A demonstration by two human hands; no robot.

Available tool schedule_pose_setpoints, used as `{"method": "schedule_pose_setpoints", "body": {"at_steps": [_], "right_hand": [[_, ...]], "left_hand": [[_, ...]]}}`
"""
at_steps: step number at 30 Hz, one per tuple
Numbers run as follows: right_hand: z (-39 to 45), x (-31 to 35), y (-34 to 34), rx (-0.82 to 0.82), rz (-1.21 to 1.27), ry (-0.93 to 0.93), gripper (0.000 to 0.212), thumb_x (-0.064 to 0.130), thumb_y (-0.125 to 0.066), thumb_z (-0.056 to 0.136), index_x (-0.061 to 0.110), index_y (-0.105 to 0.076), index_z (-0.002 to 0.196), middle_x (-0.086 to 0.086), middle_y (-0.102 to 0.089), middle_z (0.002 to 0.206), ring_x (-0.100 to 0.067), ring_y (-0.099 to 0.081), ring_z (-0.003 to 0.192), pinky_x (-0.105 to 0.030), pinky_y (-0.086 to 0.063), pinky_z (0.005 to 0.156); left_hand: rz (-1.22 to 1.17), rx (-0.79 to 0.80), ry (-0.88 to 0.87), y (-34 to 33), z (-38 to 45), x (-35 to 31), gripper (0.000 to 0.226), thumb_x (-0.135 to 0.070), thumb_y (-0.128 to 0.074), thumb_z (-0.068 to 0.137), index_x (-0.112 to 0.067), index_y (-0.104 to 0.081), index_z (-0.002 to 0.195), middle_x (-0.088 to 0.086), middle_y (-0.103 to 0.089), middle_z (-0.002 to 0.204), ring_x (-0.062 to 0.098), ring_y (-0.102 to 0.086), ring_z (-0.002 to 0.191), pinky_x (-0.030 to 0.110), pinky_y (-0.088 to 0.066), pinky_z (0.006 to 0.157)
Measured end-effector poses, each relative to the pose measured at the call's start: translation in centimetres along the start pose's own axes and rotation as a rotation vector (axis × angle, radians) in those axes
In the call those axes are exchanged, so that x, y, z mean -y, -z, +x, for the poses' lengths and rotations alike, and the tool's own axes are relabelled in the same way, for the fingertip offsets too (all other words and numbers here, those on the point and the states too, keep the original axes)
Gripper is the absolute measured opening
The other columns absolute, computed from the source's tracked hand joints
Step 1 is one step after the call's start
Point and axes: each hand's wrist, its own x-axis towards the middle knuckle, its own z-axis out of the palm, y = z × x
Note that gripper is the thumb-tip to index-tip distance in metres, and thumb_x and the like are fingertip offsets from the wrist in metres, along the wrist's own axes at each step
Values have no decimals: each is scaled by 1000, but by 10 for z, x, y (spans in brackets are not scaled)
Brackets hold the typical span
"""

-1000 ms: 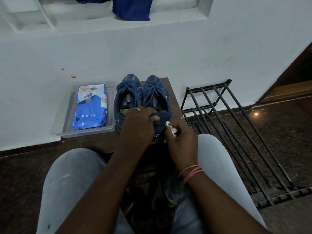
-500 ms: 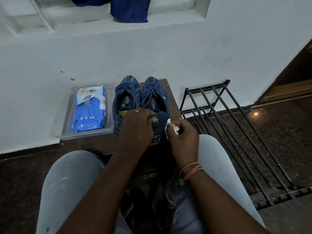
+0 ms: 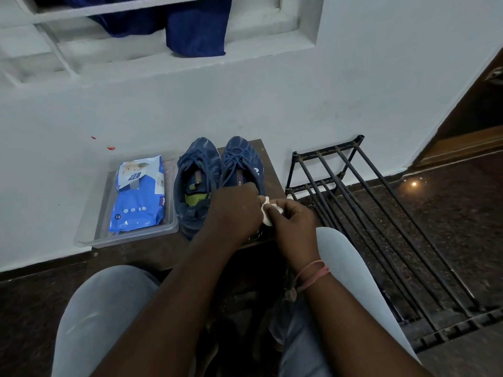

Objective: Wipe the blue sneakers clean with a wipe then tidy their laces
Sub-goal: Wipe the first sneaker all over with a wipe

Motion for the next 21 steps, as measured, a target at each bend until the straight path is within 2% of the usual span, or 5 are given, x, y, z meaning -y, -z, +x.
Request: {"method": "schedule_pose_setpoints", "body": {"at_steps": [5, 9, 14, 18, 21], "right_hand": [[6, 7, 5, 12, 14, 21, 10, 10, -74, 88, 17, -77, 82, -1, -76, 81, -11, -71, 78, -37, -59, 77], [7, 6, 3, 9, -45, 94, 6, 12, -71, 90, 16, -74, 87, 3, -74, 84, -12, -71, 82, -35, -60, 76], [-4, 12, 7, 152, -91, 213, 7, 10, -75, 88, 8, -72, 82, -2, -71, 81, -13, -67, 75, -22, -53, 69], [0, 9, 5, 57, -38, 136, 9, 10, -74, 88, 12, -69, 81, -2, -71, 81, -14, -68, 76, -28, -55, 70], [-4, 8, 8, 164, -95, 151, 10, 8, -77, 85, 6, -70, 78, -7, -71, 78, -17, -67, 72, -29, -54, 68]], "left_hand": [[-317, 212, -5, 10, 5, 24, 25, -22, -52, 103, -21, -62, 126, 1, -69, 117, 22, -65, 104, 45, -52, 96], [-414, 272, -43, 16, -5, 37, 39, -16, -52, 104, -27, -59, 141, -7, -64, 132, 12, -58, 118, 38, -47, 104], [-520, 272, 8, 24, -6, 41, 40, -13, -51, 105, -24, -58, 142, -8, -63, 126, 10, -57, 116, 31, -45, 100], [-541, 279, -2, 25, -6, 39, 38, -12, -51, 105, -26, -61, 139, -13, -65, 120, 6, -60, 111, 25, -47, 92], [-562, 272, -1, 25, -7, 38, 37, -10, -51, 105, -25, -63, 136, -11, -66, 117, 5, -61, 108, 25, -48, 91]]}}
